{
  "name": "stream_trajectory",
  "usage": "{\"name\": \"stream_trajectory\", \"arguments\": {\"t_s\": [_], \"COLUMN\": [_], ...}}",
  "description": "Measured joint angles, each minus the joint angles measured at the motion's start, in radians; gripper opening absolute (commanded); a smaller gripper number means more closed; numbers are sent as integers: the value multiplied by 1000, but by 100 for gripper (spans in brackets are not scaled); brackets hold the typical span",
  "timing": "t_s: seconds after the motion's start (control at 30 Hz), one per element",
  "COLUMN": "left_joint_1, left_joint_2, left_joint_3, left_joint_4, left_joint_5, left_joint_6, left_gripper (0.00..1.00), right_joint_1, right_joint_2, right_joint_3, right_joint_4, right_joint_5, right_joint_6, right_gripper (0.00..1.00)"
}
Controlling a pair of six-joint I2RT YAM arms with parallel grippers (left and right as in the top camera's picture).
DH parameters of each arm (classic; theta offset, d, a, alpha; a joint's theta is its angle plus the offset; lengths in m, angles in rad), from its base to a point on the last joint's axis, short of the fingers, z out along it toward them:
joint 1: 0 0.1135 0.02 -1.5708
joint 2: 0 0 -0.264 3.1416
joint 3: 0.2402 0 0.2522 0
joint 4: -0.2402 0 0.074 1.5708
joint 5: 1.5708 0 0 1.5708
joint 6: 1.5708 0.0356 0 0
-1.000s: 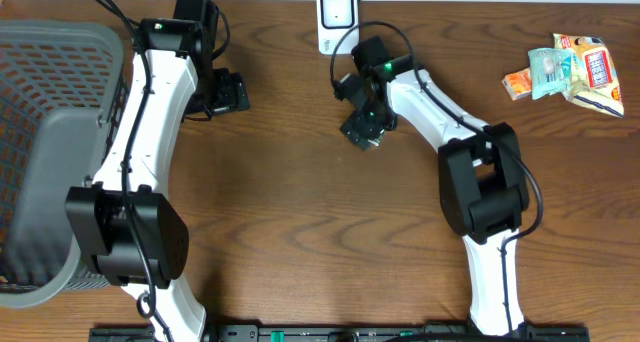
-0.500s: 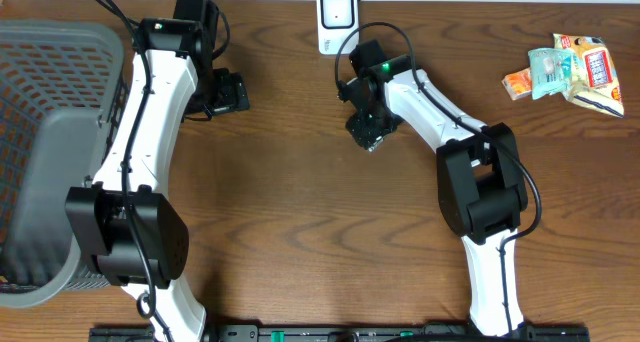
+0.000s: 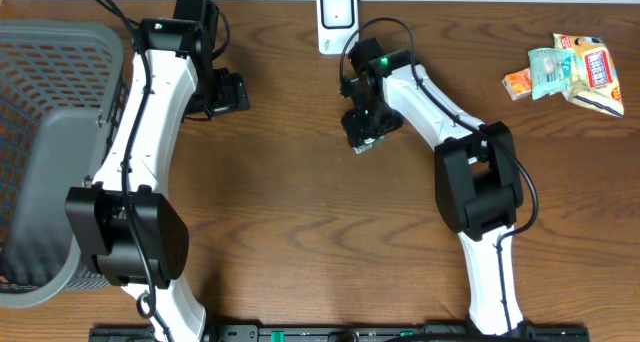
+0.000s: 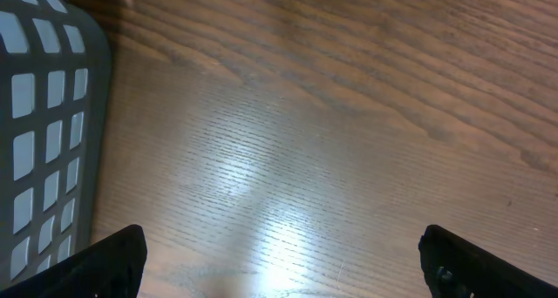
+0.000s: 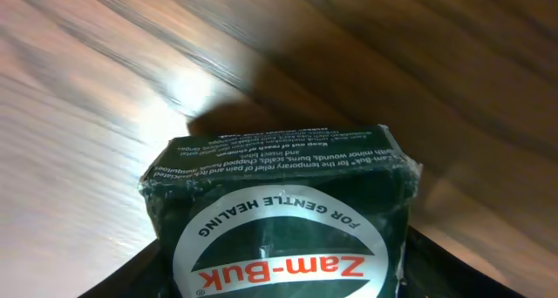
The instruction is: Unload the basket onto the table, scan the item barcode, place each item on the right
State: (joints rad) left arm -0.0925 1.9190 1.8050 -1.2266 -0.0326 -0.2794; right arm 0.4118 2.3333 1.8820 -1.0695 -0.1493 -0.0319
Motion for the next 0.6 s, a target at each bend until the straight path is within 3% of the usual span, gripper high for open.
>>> {"name": "stream_trajectory", "arguments": {"t_s": [0.4, 0.6], "left_joint_1": [0, 0], "left_joint_2": [0, 0], "left_joint_3": [0, 0], "left_joint_4": [0, 0], "left_joint_5": [0, 0], "left_joint_6": [0, 0], "left_gripper": [98, 98], "right_joint_1": [-53, -140], "right_joint_2": [11, 15], "right_joint_3": [67, 68], "right_joint_4": [63, 224], "right_joint_5": [-423, -762], "right_joint_6": [151, 328], "right_gripper": [59, 54]}}
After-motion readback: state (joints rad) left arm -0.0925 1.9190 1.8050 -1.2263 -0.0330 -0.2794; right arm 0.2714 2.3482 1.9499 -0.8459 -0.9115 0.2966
